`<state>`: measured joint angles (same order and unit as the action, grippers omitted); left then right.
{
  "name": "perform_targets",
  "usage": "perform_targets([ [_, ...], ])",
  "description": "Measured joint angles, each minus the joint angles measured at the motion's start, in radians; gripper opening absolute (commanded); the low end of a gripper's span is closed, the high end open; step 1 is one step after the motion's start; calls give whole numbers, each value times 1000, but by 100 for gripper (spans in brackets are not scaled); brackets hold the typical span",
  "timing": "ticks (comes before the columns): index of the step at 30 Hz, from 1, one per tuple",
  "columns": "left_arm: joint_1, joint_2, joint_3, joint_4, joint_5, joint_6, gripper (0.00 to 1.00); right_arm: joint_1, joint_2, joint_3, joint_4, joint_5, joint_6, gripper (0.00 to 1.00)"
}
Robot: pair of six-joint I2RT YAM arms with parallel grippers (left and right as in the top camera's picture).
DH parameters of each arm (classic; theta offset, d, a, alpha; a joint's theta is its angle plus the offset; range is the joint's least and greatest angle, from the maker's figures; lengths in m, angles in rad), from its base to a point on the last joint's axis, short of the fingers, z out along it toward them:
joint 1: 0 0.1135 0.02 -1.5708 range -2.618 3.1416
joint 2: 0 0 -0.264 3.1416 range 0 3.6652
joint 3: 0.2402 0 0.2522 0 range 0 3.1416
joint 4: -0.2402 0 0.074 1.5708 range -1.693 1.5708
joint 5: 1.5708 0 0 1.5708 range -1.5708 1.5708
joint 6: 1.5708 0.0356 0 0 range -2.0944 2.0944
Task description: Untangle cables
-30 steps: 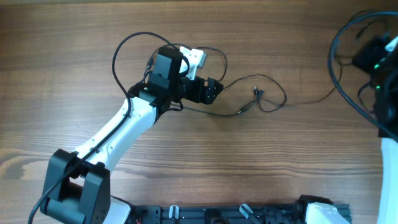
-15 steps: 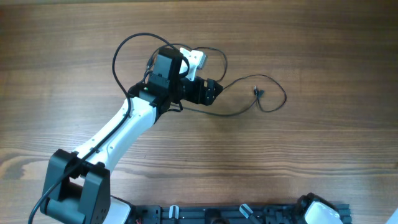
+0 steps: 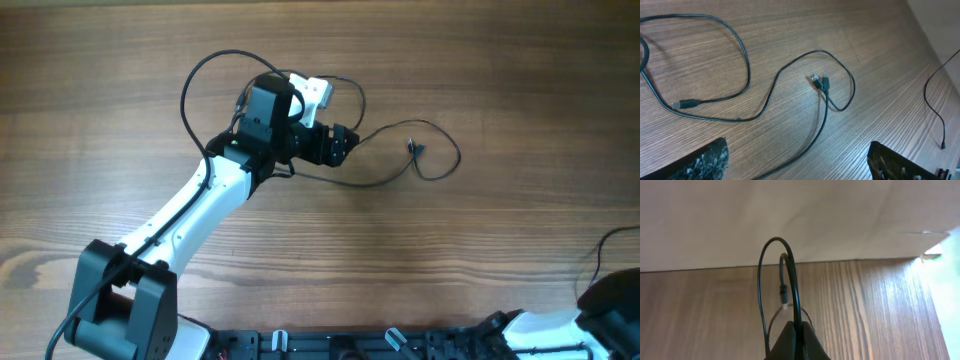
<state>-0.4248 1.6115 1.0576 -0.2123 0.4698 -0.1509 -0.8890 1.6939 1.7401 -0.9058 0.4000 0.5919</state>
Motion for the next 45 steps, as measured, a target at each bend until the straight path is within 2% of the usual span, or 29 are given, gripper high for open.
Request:
perform_targets([
  [4,0,0,0,4,0,0,91,-4,52,-4,-30,0,22,4],
  [11,0,0,0,8,0,18,91,-14,150,-174,-14,-51,94,4],
  [16,0,0,0,15,0,32,90,-27,157,-227,-3,-79,100,4],
  [20,0,0,0,16,0,43,90,-118,157,-257,-1,-108,101,4],
  [25,0,0,0,15,0,45,90,-142,157,-259,17,-124,101,4],
  [26,0,0,0,16,0,45,91,-142,157,-259,19,-126,101,17],
  [27,0,0,0,15,0,45,90,-142,157,-259,21,-129,101,19],
  [28,0,0,0,15,0,45,90,-142,157,-259,24,-131,106,27],
  [29,0,0,0,15,0,45,91,-142,157,-259,24,-132,104,85],
  [30,0,0,0,15,0,45,91,-142,157,-259,24,-136,106,97],
  [31,0,0,0,15,0,45,93,-142,157,-259,24,-142,111,100],
  [34,0,0,0,15,0,45,96,-142,157,-259,33,-165,111,100],
  [40,0,0,0,15,-5,46,100,-137,146,-259,90,-382,-12,100],
  [43,0,0,0,15,-64,62,100,-114,42,-259,62,-417,-22,100],
  [45,7,0,0,16,-92,67,100,-79,-95,-259,30,-423,-26,100],
])
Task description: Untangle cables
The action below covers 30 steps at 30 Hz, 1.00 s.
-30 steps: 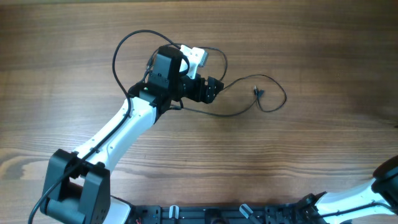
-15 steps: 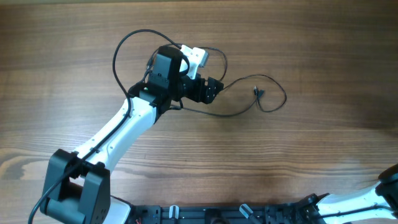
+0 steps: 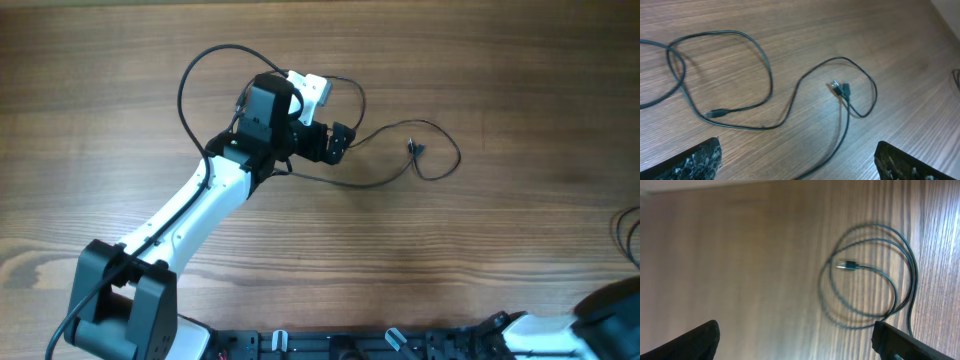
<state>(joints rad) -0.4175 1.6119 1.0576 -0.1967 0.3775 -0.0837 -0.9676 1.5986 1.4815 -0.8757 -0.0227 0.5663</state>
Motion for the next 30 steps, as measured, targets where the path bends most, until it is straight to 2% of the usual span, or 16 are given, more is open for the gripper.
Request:
perform_targets([
  [4,59,-16,0,-19,-26,-20,100,142,-159,0,-19,-2,-87,100],
  [7,100,-135,0,-84,-143,-29,100,315,-220,0,-32,-4,-172,100],
  [8,107,-211,0,-125,-208,-31,100,423,-230,0,-44,-14,-214,100],
  [10,109,-297,2,-198,-319,-35,100,589,-230,-28,-24,-14,-275,100],
  [13,110,-323,2,-284,-453,-65,100,827,-228,-106,26,-24,-325,100],
  [18,140,-323,1,-310,-555,-174,100,1048,-175,-138,53,-68,-428,100],
  [22,217,-323,1,-349,-560,-222,100,1112,-42,-141,63,-91,-550,100],
  [30,220,-319,1,-355,-436,-220,100,1112,206,-148,238,-135,-785,100],
])
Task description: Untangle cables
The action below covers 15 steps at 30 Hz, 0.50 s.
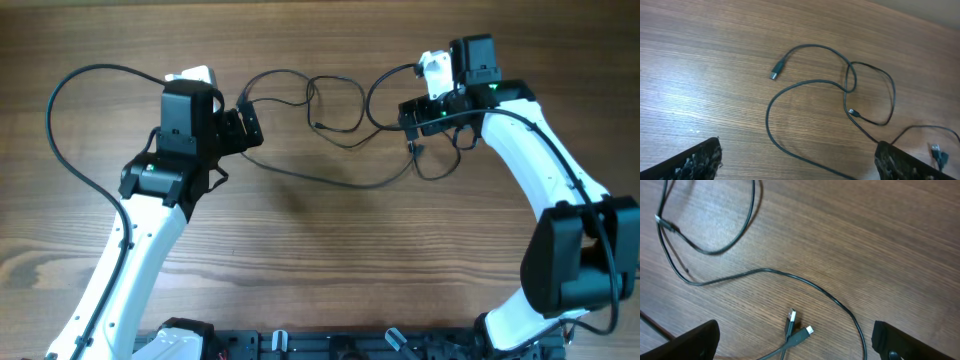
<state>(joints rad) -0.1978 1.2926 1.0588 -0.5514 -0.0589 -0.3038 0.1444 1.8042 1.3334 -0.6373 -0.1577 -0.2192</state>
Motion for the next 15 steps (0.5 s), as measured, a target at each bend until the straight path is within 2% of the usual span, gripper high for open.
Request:
perform_targets([
  [5,0,0,0,0,82,48,100,-15,70,0,93,-27,-45,100],
  [13,0,97,0,10,281,322,100,-77,128,0,128,-86,-73,100],
  [15,0,116,-1,12,294,338,100,-77,146,1,145,-93,-75,100],
])
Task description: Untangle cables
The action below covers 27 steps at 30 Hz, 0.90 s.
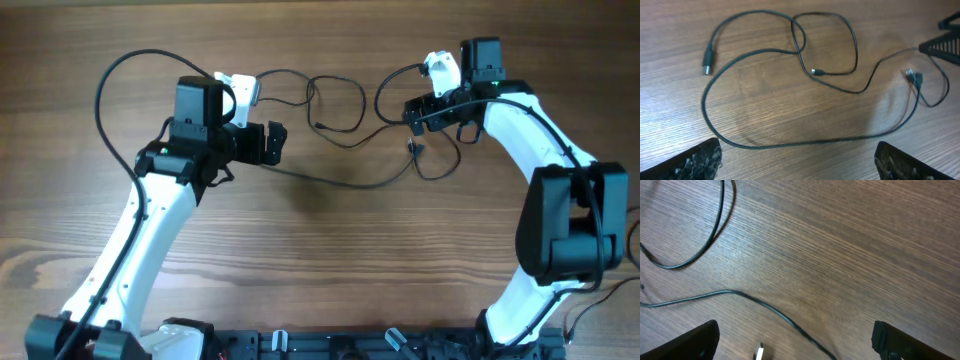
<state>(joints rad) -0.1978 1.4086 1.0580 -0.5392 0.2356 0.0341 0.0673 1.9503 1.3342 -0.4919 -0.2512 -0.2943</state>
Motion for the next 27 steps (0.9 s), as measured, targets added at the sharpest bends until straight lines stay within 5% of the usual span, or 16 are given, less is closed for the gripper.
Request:
perform_targets([
  [10,0,39,0,9,10,18,100,0,110,0,75,-21,0,95],
  [11,0,39,0,9,10,18,100,0,122,0,77,-26,-3,88],
  [15,0,39,0,10,11,18,100,0,127,3,68,-40,5,4],
  [19,0,39,0,10,11,18,100,0,134,5,34,-80,60,4],
  [26,0,39,0,1,41,18,100,-1,-19,185,-295,-180,98,4],
  [27,0,39,0,0,53,18,100,-1,-86,230,-331,-184,101,14],
])
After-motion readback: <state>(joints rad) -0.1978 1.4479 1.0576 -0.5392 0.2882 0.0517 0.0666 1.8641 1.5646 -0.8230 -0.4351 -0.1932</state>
